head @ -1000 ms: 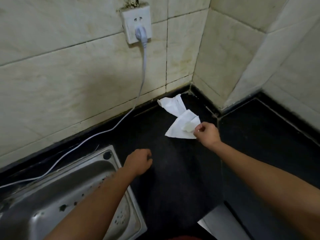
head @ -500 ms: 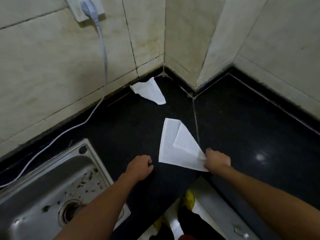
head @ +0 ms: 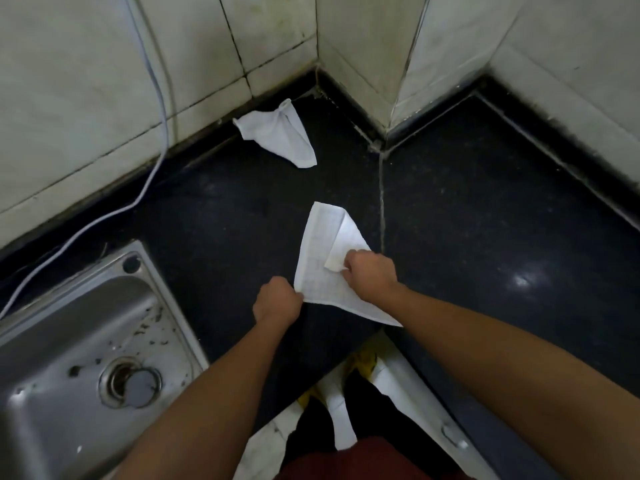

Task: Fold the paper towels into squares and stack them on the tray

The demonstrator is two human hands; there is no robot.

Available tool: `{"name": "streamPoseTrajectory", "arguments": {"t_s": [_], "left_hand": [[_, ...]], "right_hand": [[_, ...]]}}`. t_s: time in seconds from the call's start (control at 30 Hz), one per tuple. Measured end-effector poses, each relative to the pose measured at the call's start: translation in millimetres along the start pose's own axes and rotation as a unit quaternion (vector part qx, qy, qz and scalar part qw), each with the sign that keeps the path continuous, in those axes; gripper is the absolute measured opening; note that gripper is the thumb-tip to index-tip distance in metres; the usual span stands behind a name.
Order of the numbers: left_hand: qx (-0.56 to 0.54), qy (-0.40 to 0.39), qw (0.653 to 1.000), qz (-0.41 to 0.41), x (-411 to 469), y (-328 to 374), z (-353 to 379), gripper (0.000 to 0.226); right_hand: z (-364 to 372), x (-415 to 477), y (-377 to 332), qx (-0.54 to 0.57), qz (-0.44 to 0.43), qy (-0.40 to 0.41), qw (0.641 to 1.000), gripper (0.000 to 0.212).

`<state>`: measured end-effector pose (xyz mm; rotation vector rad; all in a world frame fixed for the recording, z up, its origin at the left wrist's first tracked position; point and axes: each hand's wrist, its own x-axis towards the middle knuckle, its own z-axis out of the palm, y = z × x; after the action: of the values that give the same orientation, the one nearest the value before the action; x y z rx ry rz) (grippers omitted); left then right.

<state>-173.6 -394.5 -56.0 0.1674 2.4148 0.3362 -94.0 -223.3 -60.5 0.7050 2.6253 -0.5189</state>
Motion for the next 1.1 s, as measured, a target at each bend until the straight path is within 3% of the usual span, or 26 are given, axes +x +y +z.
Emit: {"name": "streamPoseTrajectory", "arguments": {"t_s": [0.1,0.23,0.33,0.43,0.57,0.63,0.73,0.83,0.93,1.0,1.1], "left_hand": [[-0.018,-0.005,1.0,-0.007,-10,-6,2,0.015],[-0.059,-0.009,0.998,0.0,-24,-15,0,0.009],[-0.073,-0.014,0.997,0.005,-31,-24,0,0.012],[-0.069,-0.022,0.997,0.015,-33,-28,2,0.012],[-0.056,-0.033,0.998,0.025,-35,-29,5,0.015],[-0.051,-0.044,0.997,0.025,-37,-32,7,0.015],[-0.055,-0.053,0.997,0.021,-38,-40,8,0.015],[-0.056,-0.055,0.997,0.016,-40,-45,7,0.013],[-0.057,-0.058,0.996,0.02,-39,-50,5,0.011],[-0.057,-0.053,0.997,0.02,-40,-53,4,0.01],[-0.073,-0.039,0.996,0.026,-41,-56,4,0.012]], "right_hand": [[-6,-1,15,0.094,0.025,0.039,0.994,0.02],[-22,-5,51,0.24,0.15,0.087,0.955,0.014],[-27,-11,72,0.217,0.194,0.101,0.951,0.014],[-25,-20,71,0.164,0.104,0.109,0.975,0.015],[-5,-26,31,0.077,-0.052,0.027,0.995,0.032],[7,-25,12,0.02,-0.055,0.024,0.998,0.04],[14,-20,1,-0.002,-0.035,0.027,0.999,0.03],[10,-18,10,0.174,0.023,0.014,0.984,0.018],[-5,-14,37,0.337,0.134,0.065,0.93,0.013],[-18,-12,57,0.325,0.2,0.097,0.919,0.015],[-28,-22,79,0.182,0.249,0.134,0.942,0.025]]}}
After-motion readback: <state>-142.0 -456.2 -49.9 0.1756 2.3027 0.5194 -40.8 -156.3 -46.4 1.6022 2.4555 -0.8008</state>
